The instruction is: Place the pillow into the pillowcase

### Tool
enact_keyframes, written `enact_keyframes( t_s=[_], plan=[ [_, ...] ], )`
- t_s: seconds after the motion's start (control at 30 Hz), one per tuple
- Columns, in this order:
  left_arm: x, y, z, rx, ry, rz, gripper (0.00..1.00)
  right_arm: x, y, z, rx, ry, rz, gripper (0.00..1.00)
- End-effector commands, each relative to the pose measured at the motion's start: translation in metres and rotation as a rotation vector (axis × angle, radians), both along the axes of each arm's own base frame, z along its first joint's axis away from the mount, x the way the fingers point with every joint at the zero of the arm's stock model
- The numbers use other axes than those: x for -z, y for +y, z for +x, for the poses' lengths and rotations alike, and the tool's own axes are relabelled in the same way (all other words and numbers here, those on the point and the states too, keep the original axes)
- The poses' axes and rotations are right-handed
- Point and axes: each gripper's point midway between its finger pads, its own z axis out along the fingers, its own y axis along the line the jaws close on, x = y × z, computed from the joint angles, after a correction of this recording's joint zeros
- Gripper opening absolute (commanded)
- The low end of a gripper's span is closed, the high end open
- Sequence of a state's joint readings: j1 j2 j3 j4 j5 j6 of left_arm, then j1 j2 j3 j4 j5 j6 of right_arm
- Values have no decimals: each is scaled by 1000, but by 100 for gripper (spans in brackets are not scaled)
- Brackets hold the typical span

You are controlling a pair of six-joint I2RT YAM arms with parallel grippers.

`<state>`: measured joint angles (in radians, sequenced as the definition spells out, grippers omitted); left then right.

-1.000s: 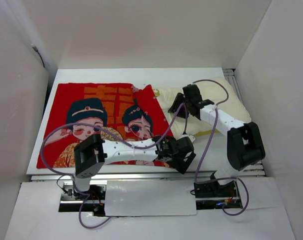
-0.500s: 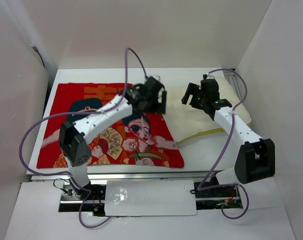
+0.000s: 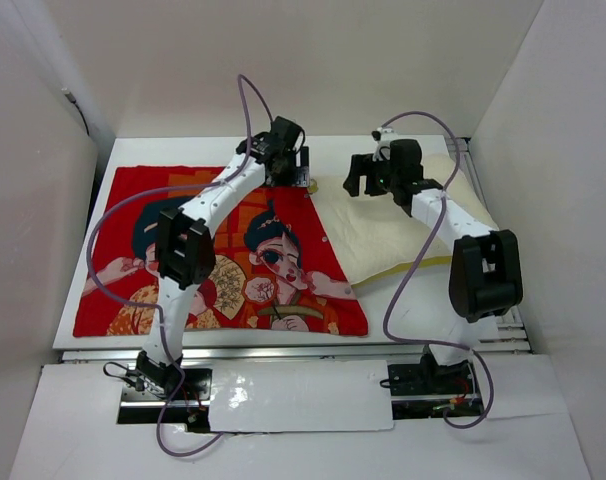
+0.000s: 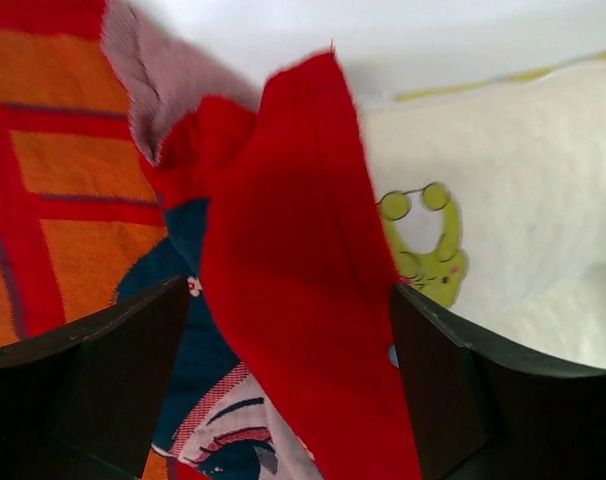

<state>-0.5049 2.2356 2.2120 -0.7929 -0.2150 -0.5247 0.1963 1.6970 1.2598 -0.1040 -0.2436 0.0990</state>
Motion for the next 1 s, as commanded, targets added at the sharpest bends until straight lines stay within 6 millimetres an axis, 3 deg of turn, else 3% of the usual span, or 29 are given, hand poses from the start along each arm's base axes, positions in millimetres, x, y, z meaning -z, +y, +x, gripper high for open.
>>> enact_keyframes(
  t_s=[0.0,0.07,0.2,0.27,0.33,0.37,0.4,0.43,0.47,0.57,0.63,0.67,0.73,0.77,0.8,0.93,0.97],
  plan=[
    [-12,-25,9,96,-64,-93,92,-24,35,7,-195,-193,28,90],
    [-5,-39,7,110,-58,-99,86,-24,49,4,-258,-228,60,90],
    [18,-47,11,117,-28,-110,73,-2,77,-4,-341,-166,79,90],
    [20,-49,12,123,-24,-116,62,19,73,1,-295,-124,45,90],
    [24,-47,12,115,-21,-104,39,36,77,0,-281,-77,56,87],
    [28,-46,10,114,-11,-99,39,42,75,1,-269,-59,47,87],
    [28,-44,11,108,-15,-92,31,43,73,2,-259,-60,41,85],
    [22,-41,13,94,-32,-83,12,52,76,-1,-255,-32,39,79],
    [23,-38,12,87,-26,-72,2,53,71,3,-222,-36,19,70],
    [18,-37,10,94,-31,-67,0,65,72,-1,-219,-5,-6,48],
    [1,-36,11,103,-63,-76,0,65,81,-5,-243,-10,-13,9],
    [1,-43,7,119,-59,-83,0,59,80,-7,-243,-20,-11,0],
    [-23,-49,8,136,-110,-103,0,38,83,-7,-236,-101,9,0],
    [-24,-47,9,129,-114,-97,0,38,79,-14,-221,-107,13,0],
    [-30,-52,8,131,-131,-97,0,11,76,-16,-203,-170,32,0],
    [-67,-61,10,136,-200,-143,0,-31,73,-32,-190,-252,54,0],
    [-76,-61,9,136,-216,-152,0,-32,76,-39,-195,-244,63,0]
  ],
)
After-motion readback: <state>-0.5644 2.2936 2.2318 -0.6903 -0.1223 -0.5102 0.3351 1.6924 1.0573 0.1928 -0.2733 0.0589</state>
